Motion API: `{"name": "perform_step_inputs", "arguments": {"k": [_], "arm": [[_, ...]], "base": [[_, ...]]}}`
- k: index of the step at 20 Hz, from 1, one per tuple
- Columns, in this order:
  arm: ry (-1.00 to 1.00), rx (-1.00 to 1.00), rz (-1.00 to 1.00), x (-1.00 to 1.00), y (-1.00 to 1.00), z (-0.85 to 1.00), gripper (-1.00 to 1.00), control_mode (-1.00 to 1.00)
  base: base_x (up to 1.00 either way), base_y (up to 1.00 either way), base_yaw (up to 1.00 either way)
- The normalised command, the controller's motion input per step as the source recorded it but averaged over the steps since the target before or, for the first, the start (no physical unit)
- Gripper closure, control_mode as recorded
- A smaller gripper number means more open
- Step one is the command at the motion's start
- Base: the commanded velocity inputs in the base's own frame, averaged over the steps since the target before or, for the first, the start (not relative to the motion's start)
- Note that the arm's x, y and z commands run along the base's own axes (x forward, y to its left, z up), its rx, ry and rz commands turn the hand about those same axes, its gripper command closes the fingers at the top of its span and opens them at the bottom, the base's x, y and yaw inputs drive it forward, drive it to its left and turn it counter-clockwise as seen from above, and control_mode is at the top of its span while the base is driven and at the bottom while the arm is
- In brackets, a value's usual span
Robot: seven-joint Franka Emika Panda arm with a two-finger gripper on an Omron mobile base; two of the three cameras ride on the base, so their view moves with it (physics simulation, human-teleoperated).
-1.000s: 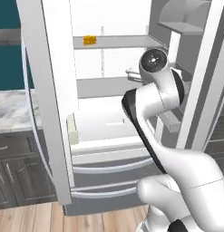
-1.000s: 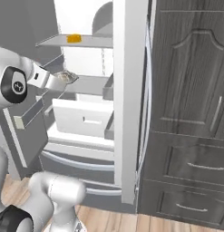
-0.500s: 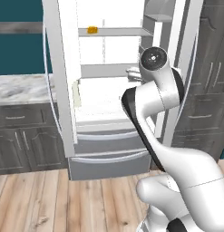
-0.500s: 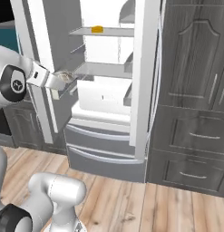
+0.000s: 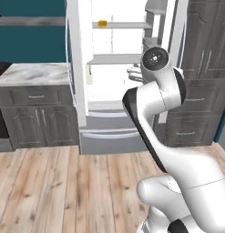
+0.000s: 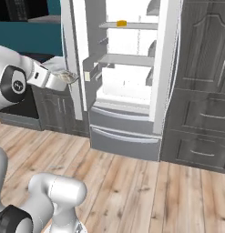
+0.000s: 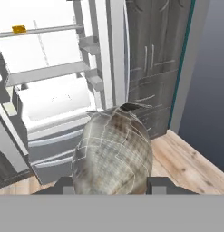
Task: Take the cheese, fish, and potato from the fridge and place them on the plate on the dining counter to create an appetizer plate.
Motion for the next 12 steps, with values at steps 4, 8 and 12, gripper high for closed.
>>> {"name": "perform_step_inputs", "arguments": {"k": [4, 8, 12], "arm": [[0.00, 0.00, 0.00, 0.00, 0.00, 0.00, 1.00, 1.00], [0.00, 0.00, 0.00, 0.00, 0.00, 0.00, 1.00, 1.00], [0.00, 0.00, 0.00, 0.00, 0.00, 0.00, 1.00, 1.00]], "base": [[-1.00, 0.54, 0.11], [-1.00, 0.49, 0.11], [-1.00, 0.45, 0.11]]}}
